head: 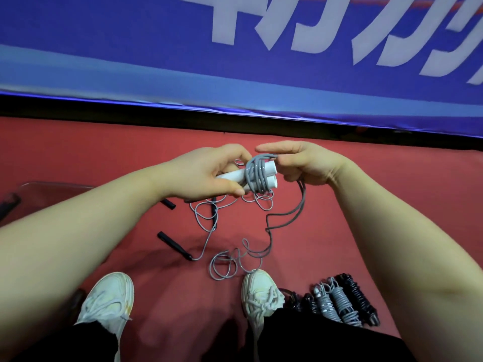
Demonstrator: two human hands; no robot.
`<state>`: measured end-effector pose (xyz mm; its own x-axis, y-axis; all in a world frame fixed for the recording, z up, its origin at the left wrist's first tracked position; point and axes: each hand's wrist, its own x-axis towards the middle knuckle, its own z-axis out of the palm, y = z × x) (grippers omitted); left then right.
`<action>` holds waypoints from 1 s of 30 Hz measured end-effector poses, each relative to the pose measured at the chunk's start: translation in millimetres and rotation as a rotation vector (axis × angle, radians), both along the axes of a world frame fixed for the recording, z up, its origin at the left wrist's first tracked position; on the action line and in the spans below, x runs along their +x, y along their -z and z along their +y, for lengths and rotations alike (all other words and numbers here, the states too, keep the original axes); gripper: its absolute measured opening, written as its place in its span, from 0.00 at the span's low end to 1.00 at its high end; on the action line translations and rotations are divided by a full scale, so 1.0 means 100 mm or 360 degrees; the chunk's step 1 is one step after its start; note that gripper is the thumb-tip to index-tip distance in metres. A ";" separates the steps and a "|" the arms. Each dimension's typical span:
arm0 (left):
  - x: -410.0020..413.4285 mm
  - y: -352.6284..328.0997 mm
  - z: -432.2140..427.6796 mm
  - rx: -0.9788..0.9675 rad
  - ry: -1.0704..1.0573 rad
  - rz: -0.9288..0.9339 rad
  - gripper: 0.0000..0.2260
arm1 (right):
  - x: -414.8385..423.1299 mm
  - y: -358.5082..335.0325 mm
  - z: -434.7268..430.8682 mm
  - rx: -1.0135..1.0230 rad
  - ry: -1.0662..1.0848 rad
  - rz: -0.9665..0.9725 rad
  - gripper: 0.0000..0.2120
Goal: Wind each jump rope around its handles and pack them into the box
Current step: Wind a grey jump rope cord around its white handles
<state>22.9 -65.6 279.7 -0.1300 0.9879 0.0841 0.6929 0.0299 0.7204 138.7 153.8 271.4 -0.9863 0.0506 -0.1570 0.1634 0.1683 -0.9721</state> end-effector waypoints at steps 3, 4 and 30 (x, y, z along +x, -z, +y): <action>0.04 0.01 0.03 -0.0062 0.0085 -0.0165 0.12 | -0.03 -0.05 -0.07 0.0192 0.0120 0.0184 0.03; 0.05 0.00 0.03 -0.0054 0.0092 -0.0221 0.12 | -0.05 -0.07 -0.10 0.0272 0.0154 0.0208 0.10; -0.14 -0.05 0.00 0.0235 -0.0261 0.0126 0.30 | -0.38 -0.04 -0.45 -0.0764 0.0649 0.0428 0.31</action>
<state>9.4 -65.8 284.8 -0.2750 0.9303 0.2428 0.7421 0.0449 0.6688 101.2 108.9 275.8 -0.9111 0.4121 -0.0071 -0.1353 -0.3155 -0.9392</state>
